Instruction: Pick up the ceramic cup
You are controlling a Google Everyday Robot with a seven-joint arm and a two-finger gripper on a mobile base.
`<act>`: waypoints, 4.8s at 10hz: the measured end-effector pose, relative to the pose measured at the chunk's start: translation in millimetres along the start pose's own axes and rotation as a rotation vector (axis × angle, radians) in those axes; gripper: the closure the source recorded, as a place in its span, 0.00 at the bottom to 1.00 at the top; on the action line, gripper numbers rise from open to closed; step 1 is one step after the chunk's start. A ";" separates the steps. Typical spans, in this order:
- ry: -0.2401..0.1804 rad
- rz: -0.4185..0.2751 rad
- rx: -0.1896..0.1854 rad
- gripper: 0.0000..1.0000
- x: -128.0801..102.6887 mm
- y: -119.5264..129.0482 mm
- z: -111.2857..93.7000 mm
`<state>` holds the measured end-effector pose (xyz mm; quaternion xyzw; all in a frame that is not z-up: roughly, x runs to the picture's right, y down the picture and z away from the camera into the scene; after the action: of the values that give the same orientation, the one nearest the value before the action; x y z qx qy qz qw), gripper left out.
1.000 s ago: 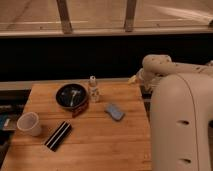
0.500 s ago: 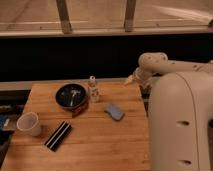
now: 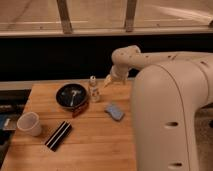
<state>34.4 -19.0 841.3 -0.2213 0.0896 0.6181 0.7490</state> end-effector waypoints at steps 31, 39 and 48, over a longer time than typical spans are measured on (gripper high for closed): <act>0.101 -0.895 -0.184 0.32 38.2 373.9 -6.4; 0.127 -0.956 -0.243 0.32 30.6 408.5 18.0; 0.242 -0.958 -0.462 0.42 78.6 443.4 95.8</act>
<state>-389.8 154.2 796.2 -0.4657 -0.0739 0.1813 0.8630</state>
